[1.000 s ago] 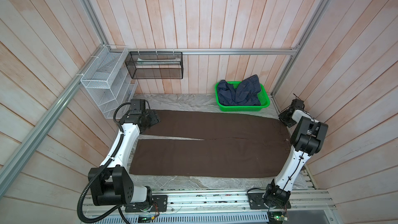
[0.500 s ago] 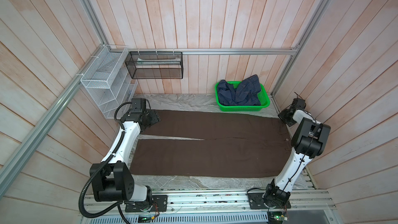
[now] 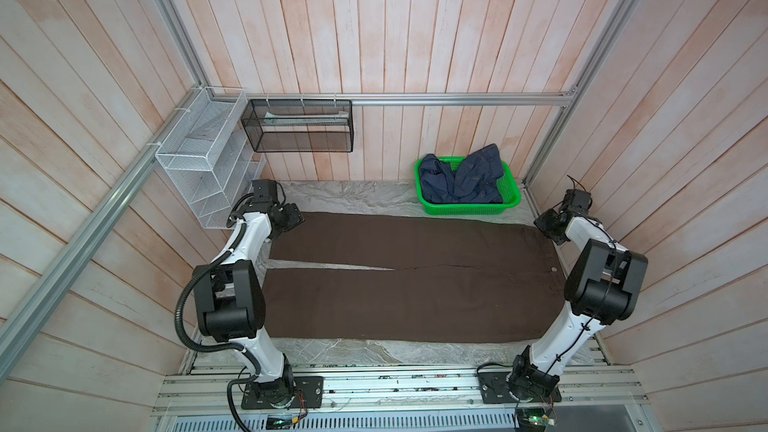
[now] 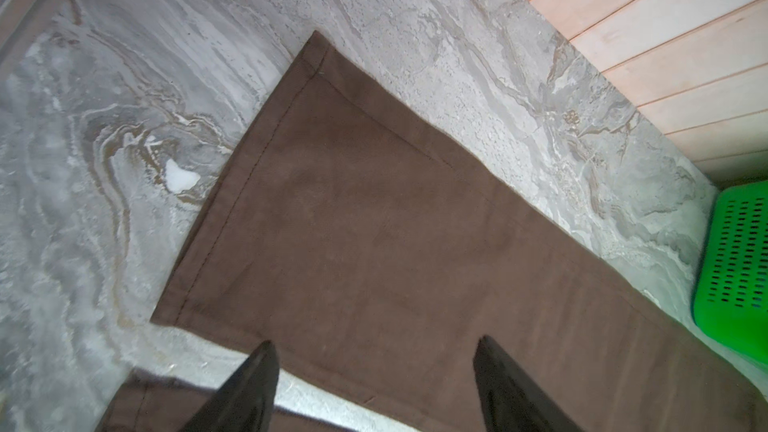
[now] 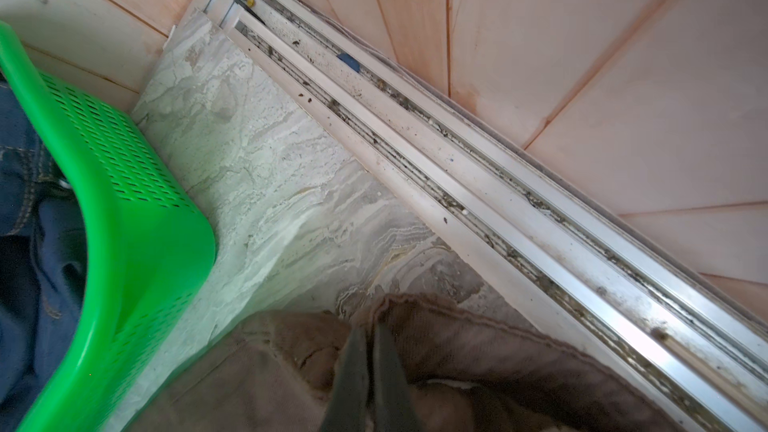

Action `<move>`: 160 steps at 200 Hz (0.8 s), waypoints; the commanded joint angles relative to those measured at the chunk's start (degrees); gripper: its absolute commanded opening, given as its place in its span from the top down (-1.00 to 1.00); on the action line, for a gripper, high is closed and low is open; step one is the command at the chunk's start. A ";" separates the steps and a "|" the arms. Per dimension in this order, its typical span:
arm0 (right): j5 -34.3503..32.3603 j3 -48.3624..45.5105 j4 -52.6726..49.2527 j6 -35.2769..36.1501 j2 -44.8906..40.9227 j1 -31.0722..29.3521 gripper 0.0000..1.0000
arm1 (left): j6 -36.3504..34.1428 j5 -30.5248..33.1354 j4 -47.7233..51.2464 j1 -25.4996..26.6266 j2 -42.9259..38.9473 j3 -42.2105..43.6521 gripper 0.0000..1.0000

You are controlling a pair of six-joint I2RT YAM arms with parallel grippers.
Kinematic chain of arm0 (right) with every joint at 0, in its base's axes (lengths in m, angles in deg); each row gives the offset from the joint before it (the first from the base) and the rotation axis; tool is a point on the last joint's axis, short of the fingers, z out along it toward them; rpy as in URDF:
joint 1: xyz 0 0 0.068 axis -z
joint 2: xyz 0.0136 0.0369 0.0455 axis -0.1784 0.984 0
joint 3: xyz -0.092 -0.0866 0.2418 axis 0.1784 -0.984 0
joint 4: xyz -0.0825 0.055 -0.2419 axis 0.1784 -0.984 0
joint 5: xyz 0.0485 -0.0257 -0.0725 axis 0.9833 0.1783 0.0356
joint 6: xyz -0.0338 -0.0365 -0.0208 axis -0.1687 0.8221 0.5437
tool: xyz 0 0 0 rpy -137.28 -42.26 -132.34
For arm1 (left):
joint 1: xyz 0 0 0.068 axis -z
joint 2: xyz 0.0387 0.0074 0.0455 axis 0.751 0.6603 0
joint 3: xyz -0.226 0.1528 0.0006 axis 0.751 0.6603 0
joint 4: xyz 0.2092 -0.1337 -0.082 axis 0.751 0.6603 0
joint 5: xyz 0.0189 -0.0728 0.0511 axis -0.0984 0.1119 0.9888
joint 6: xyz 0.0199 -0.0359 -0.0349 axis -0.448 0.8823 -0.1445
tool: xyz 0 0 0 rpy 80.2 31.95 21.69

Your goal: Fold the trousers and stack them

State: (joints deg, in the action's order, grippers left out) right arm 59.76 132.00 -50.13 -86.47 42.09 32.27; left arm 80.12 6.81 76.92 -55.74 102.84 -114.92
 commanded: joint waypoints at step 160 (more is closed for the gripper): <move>3.19 -6.01 0.81 1.25 -7.24 -2.62 1.00 | -6.33 12.22 9.42 -2.39 41.40 -47.58 -0.39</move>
State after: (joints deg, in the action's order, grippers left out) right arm 61.73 126.95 -49.25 -85.66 36.67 30.81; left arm 75.62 17.94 83.61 -57.78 141.27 -157.67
